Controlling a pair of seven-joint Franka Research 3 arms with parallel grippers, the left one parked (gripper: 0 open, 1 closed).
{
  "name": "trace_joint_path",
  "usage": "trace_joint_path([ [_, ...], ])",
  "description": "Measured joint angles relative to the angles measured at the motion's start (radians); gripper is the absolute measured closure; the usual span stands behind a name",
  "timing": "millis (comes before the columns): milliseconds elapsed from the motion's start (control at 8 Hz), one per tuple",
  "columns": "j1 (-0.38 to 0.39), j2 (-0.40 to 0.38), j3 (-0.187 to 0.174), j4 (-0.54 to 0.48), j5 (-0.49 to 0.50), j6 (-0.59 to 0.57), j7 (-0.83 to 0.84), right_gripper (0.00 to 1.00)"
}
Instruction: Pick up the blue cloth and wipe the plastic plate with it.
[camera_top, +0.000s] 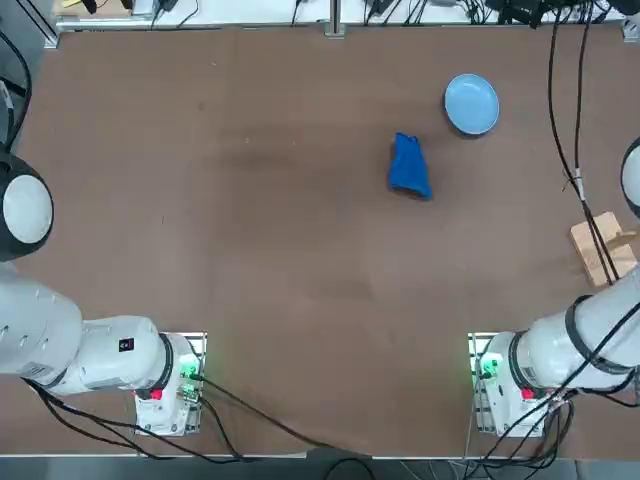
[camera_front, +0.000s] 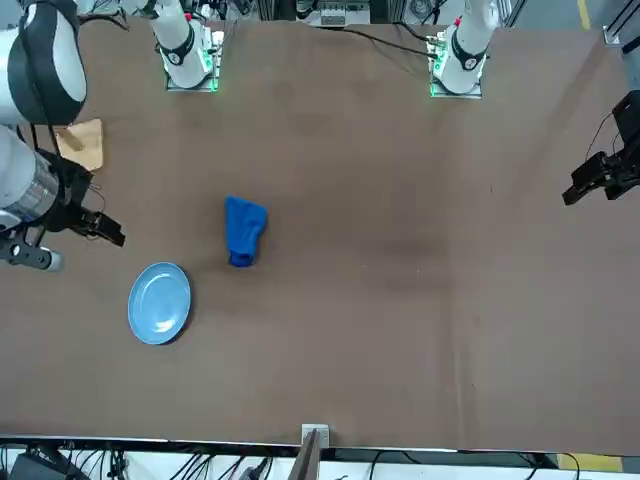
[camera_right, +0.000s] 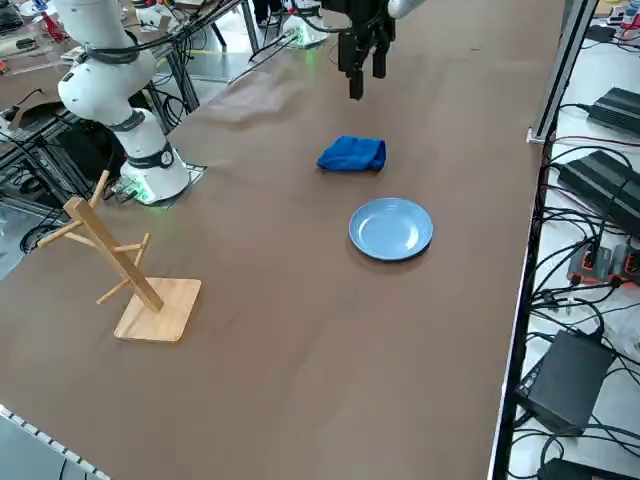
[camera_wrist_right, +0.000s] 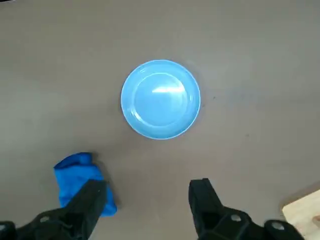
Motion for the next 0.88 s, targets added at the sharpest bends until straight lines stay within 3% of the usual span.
trace_joint_path([
  [500,-0.003,-0.068,0.028,0.019,-0.016,-0.095,0.0,0.0],
  [875,-0.003,-0.095,0.001,0.043,0.003,-0.1,-0.008,0.0],
])
